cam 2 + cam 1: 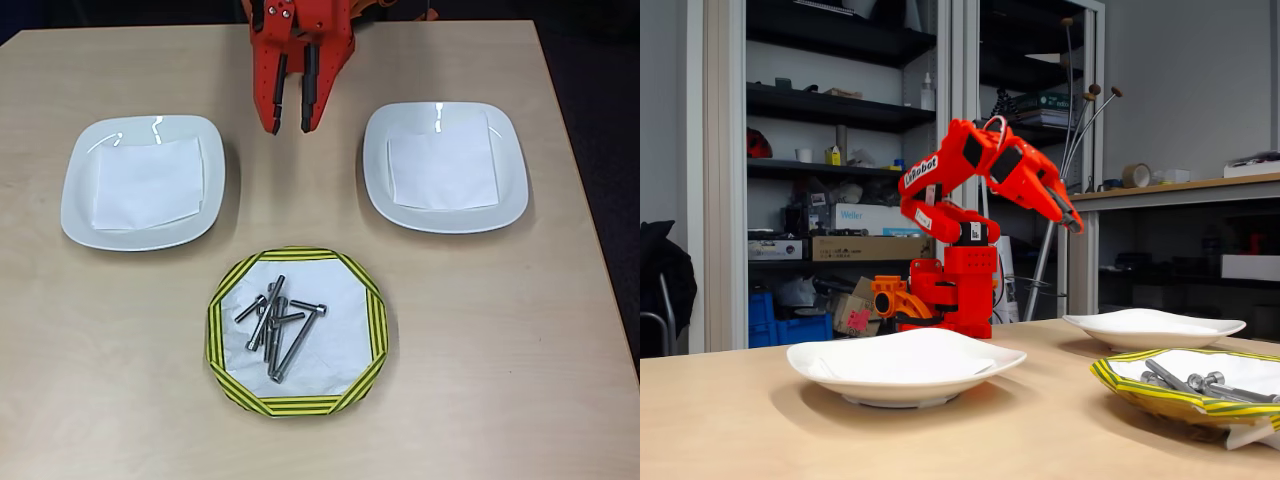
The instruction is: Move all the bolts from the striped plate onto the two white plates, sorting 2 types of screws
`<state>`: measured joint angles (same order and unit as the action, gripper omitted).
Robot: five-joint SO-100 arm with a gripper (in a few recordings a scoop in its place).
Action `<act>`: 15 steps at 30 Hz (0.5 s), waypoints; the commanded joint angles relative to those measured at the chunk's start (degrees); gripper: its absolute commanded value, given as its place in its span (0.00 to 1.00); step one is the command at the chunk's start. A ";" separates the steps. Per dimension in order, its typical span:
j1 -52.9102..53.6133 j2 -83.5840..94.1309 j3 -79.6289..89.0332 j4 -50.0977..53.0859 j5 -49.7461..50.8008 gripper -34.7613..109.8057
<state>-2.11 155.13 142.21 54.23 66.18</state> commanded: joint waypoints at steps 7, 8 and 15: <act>-0.18 -47.02 -36.56 5.62 20.39 0.29; 0.09 -50.62 -39.90 6.15 21.62 0.29; 0.44 -69.87 -57.57 10.20 30.76 0.34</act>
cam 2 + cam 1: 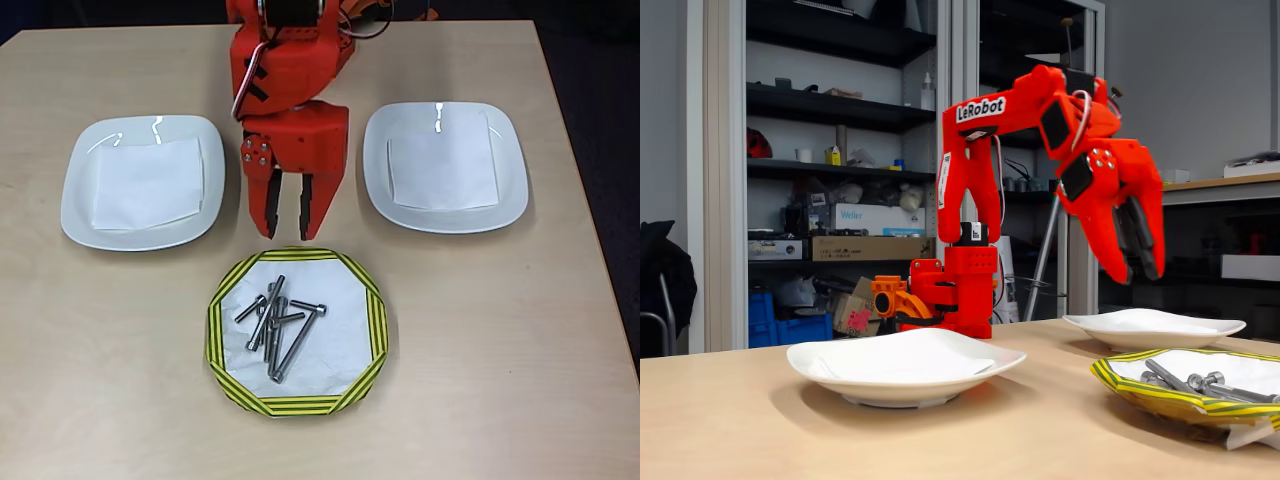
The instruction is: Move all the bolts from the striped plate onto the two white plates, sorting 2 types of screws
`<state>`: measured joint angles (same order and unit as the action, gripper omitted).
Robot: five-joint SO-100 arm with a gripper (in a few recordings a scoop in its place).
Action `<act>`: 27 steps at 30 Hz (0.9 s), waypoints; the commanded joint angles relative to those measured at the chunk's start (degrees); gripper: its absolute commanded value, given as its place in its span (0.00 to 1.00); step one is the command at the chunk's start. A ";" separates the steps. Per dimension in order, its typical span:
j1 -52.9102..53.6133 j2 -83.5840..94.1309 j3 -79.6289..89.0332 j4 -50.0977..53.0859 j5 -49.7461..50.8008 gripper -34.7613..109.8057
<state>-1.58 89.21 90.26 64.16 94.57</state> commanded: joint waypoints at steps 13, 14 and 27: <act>2.11 -17.40 -16.35 -1.05 -2.64 0.34; 2.20 -17.84 -16.44 -1.32 -2.90 0.34; 2.90 -23.55 -17.49 -3.08 -4.83 0.32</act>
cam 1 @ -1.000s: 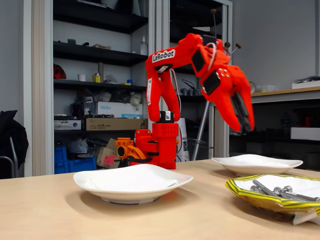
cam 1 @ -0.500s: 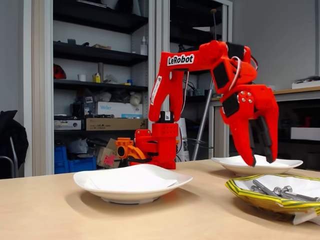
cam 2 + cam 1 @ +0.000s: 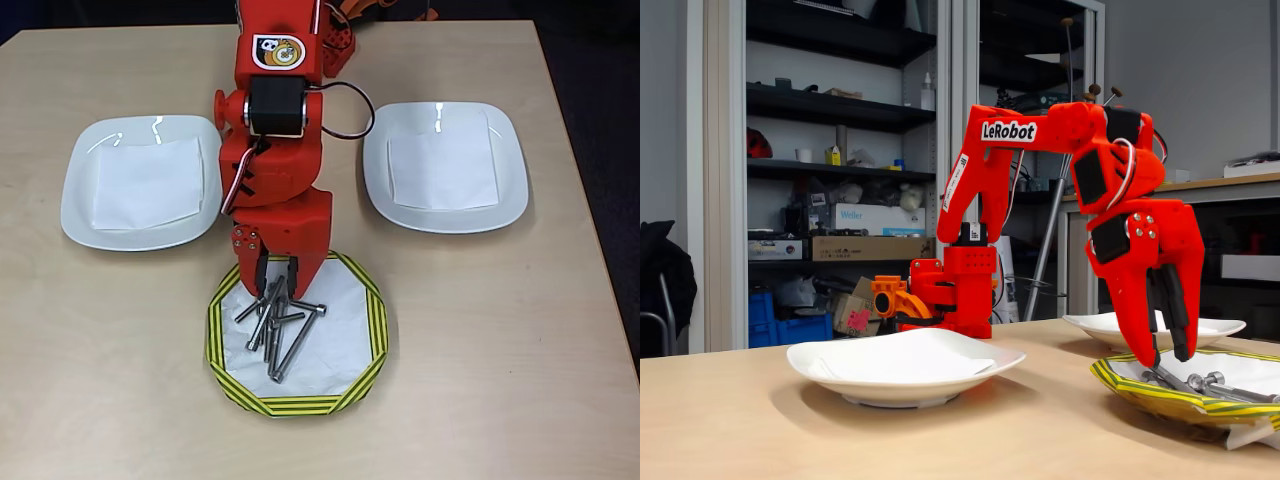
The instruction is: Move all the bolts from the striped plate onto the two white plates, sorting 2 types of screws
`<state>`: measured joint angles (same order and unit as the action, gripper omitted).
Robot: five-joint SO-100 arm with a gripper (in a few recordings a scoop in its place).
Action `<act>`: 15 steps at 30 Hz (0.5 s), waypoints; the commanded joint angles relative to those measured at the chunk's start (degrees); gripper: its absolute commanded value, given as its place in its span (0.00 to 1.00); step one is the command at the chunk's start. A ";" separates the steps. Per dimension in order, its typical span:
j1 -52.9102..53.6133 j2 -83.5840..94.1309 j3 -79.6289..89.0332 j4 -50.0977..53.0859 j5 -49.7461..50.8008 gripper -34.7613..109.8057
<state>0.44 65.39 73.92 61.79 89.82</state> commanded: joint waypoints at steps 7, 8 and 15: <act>1.49 -4.13 -3.08 -1.85 -1.49 0.30; 1.67 -4.75 -3.52 -1.85 -1.85 0.30; 2.11 -6.59 -5.80 0.09 -2.37 0.25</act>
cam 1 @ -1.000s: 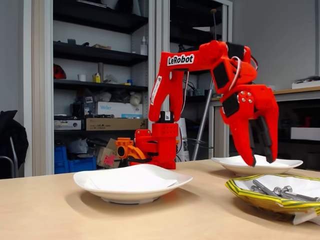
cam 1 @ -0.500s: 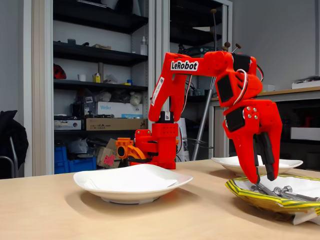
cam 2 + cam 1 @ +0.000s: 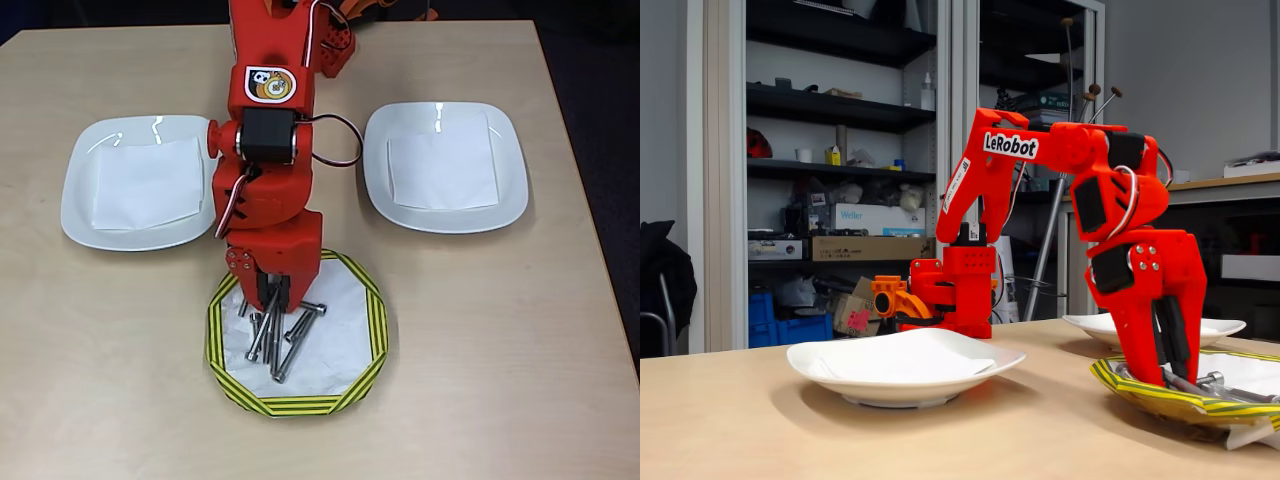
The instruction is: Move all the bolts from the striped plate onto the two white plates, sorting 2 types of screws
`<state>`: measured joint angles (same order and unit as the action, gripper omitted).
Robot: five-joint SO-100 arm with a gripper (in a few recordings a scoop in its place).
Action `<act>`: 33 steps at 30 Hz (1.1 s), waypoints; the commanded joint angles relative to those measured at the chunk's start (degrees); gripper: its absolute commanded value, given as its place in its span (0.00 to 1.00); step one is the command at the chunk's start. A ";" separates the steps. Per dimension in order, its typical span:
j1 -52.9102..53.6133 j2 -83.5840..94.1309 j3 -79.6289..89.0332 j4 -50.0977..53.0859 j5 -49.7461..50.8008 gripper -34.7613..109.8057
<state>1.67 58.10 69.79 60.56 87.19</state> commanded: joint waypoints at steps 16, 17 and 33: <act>1.32 0.35 -4.39 1.23 -5.01 0.28; 1.32 0.35 -4.39 1.14 -5.27 0.30; 2.20 -0.53 -4.57 -1.67 -7.47 0.28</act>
<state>2.46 56.60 67.32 59.06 79.45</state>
